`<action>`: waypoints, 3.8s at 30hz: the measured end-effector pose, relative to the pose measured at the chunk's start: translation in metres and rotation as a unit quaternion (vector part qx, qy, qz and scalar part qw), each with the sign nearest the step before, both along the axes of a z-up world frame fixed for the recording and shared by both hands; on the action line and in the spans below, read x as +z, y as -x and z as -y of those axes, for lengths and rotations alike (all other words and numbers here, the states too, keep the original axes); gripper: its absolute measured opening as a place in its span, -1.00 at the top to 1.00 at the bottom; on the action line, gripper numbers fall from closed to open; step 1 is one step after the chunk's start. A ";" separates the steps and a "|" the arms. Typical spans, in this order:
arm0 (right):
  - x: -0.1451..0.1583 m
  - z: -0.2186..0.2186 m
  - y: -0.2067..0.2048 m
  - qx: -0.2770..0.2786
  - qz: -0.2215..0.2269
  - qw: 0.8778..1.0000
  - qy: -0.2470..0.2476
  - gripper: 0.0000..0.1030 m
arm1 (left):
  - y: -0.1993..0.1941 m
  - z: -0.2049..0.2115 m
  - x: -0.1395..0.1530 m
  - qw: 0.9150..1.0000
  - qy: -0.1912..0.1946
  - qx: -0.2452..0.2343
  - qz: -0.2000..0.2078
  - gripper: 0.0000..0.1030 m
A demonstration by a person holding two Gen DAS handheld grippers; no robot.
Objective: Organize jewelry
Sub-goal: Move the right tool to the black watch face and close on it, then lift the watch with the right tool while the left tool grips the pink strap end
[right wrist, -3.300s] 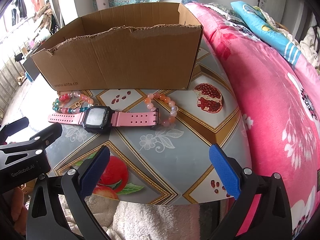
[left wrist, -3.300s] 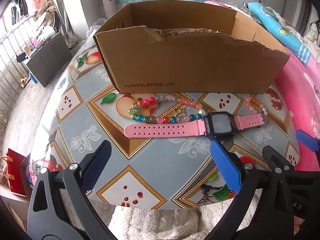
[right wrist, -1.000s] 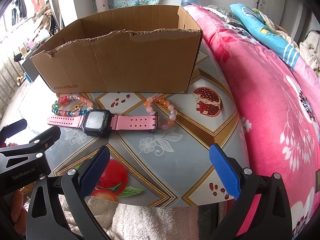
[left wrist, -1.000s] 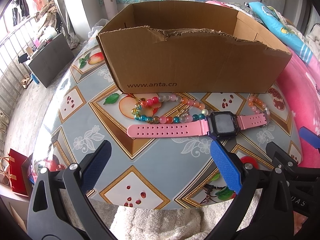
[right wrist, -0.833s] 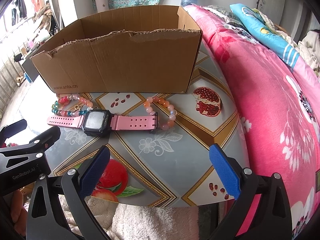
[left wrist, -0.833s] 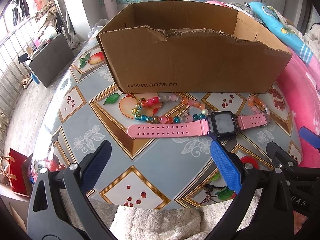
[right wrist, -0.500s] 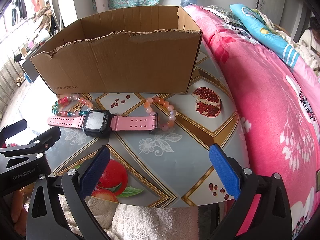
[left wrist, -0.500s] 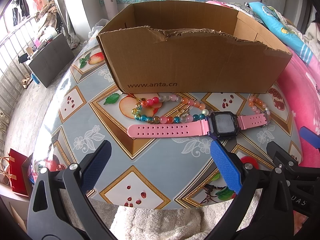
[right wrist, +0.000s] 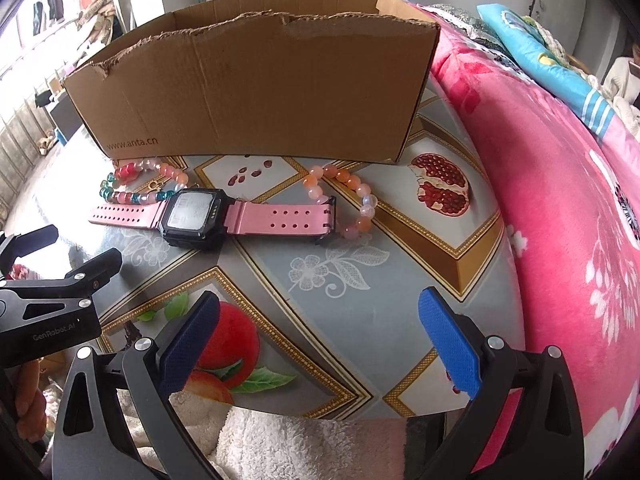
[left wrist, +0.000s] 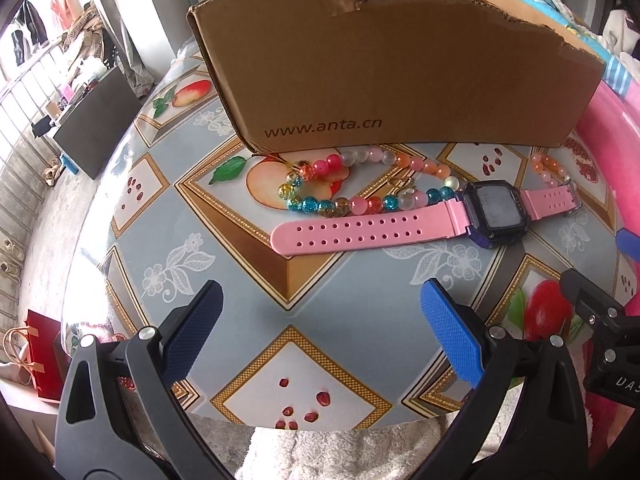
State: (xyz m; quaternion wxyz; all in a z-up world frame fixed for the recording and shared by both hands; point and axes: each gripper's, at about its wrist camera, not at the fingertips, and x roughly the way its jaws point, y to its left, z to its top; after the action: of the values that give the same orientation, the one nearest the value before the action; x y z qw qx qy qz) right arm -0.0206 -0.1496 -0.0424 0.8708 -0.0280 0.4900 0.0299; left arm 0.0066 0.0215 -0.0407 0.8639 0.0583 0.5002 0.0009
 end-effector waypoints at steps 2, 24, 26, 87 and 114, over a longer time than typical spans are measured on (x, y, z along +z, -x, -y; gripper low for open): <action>-0.004 -0.003 0.000 0.005 0.001 1.000 0.006 -0.88 | -0.001 0.000 -0.001 1.000 0.001 -0.004 0.007 -0.86; -0.015 0.005 -0.003 0.003 0.011 1.000 -0.021 -0.88 | -0.006 -0.012 -0.006 0.998 0.042 -0.046 0.001 -0.87; -0.015 0.005 -0.003 0.005 0.011 1.000 -0.022 -0.88 | -0.006 -0.012 -0.006 0.998 0.045 -0.045 0.000 -0.87; 0.016 -0.074 -0.035 0.332 0.032 0.942 0.032 -0.02 | 0.016 -0.028 -0.007 0.987 0.069 -0.092 0.114 -0.09; -0.003 -0.039 -0.043 0.299 -0.101 0.940 -0.128 -0.02 | 0.052 0.021 0.004 0.961 -0.009 -0.238 0.142 -0.09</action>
State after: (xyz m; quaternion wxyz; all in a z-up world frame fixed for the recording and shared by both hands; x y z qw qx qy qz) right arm 0.0228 -0.1103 -0.0452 0.7638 -0.0583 0.5364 0.3543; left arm -0.0450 0.0003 -0.0366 0.9007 0.1831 0.3439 -0.1921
